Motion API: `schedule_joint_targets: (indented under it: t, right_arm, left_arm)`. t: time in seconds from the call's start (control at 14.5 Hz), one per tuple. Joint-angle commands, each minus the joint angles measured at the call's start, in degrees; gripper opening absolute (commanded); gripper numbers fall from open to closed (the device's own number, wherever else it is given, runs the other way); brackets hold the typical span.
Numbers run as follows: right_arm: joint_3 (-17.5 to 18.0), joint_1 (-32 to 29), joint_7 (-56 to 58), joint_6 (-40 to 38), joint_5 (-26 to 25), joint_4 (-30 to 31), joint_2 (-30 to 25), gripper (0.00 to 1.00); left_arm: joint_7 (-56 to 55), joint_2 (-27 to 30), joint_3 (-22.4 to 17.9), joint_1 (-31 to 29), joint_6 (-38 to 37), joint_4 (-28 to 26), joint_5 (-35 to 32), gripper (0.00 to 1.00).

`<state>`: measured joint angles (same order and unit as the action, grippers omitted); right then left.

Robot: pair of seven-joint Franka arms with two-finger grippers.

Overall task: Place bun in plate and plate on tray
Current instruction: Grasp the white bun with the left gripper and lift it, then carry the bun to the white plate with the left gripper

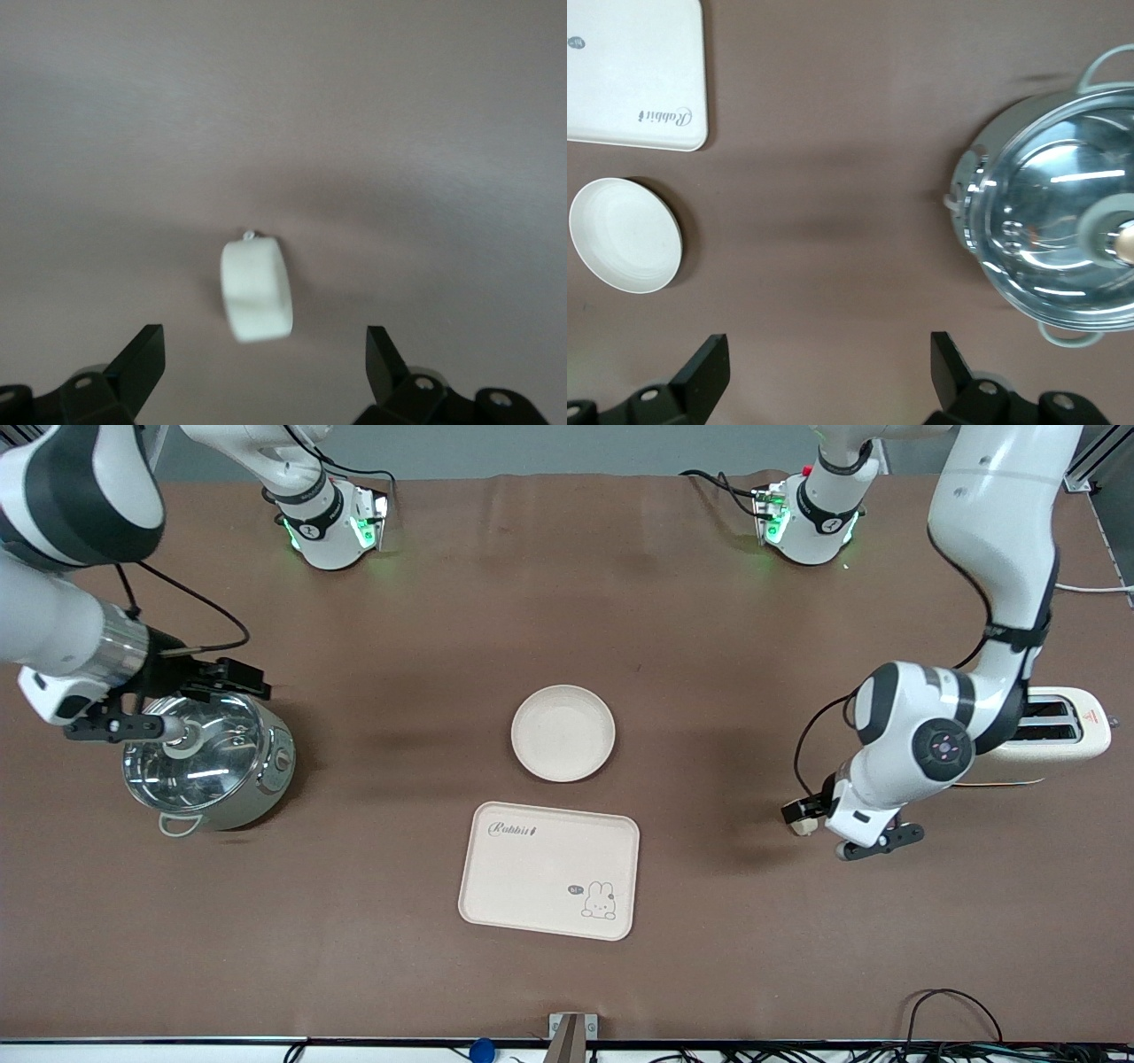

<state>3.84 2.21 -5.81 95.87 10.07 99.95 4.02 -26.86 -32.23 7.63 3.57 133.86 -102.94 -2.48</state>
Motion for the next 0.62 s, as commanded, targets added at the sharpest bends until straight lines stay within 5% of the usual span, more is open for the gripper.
schedule_joint_targets:
  t: [0.0, 0.14, 0.41, 0.55]
  right_arm:
    - [-0.3, 3.7, -3.5, 3.4, 2.2, 4.1, -0.7, 1.0]
    - [-0.3, 6.1, -6.2, 5.5, 4.9, 5.7, -0.2, 1.0]
    - [-0.3, 13.6, -14.1, 12.6, 7.7, 6.0, 4.7, 1.0]
    - [-0.3, 17.2, -16.8, 17.9, 8.5, 6.0, 8.6, 1.0]
  left_arm:
    - [-1.3, -2.9, 0.1, 0.0, 1.4, 0.6, -3.4, 1.0]
    - [-2.0, -4.4, 0.1, -0.4, 2.0, 0.7, -5.3, 0.98]
    - [-4.4, -6.0, 0.2, -0.2, 2.2, 1.5, -5.3, 0.49]
    - [-6.8, -7.1, 0.2, 0.3, 2.2, 2.3, -5.3, 0.36]
